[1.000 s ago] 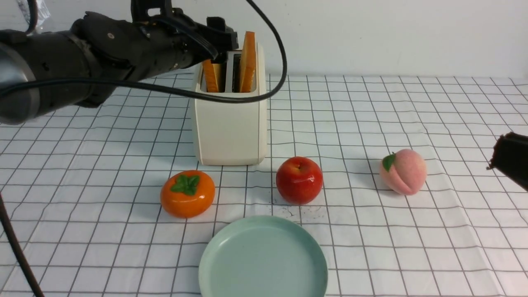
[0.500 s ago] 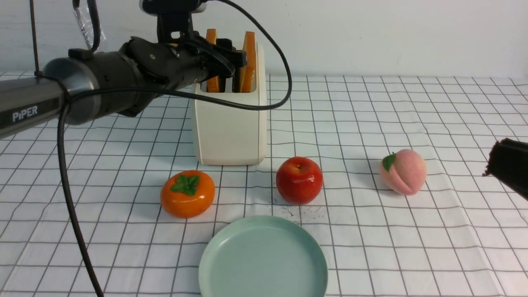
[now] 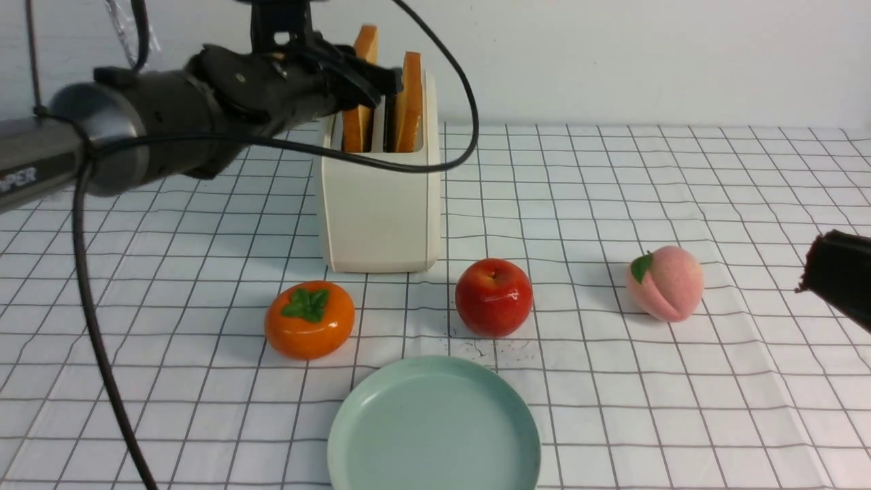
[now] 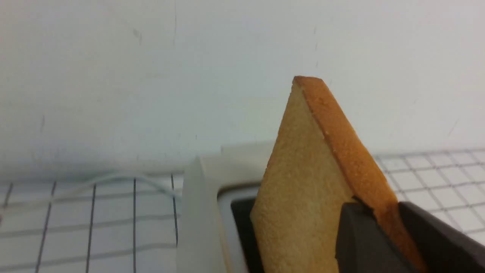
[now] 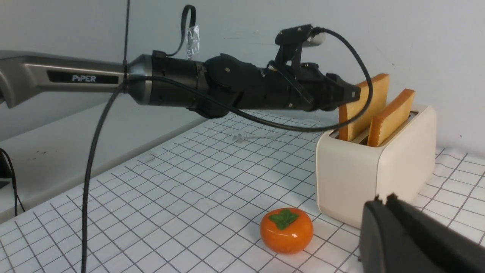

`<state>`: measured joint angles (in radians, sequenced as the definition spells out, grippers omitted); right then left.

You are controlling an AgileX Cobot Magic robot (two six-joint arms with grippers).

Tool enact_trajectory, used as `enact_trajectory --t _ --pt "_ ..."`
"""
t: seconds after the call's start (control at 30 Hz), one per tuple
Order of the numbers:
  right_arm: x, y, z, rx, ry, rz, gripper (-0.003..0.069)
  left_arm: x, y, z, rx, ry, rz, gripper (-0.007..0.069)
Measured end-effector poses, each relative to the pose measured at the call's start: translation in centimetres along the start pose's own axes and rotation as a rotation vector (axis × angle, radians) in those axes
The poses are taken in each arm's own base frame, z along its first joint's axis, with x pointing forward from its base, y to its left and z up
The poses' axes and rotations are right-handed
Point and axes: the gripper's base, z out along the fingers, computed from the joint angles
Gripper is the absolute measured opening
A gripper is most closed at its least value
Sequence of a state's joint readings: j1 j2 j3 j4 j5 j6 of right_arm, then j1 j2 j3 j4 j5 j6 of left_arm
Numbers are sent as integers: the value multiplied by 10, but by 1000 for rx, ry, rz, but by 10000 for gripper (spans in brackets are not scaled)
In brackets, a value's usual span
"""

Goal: Take toasted bread from bread machine on white checkered table place on plate.
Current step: 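Reach for a toast slice standing in the toaster with the left gripper, then place the slice of bread on the plate with the left gripper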

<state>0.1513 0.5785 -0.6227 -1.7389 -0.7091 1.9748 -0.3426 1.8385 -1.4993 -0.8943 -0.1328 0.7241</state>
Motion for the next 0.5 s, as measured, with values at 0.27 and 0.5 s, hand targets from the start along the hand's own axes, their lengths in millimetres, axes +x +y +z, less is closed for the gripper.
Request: enact_trajectory --t 0.27,0.5 --pt "0 0 0 0 0 24 0 -86 -34 -103 331 5 -54 83" --pt "0 1 0 -8 3 27 3 -72 -48 -161 507 448 -66 83"
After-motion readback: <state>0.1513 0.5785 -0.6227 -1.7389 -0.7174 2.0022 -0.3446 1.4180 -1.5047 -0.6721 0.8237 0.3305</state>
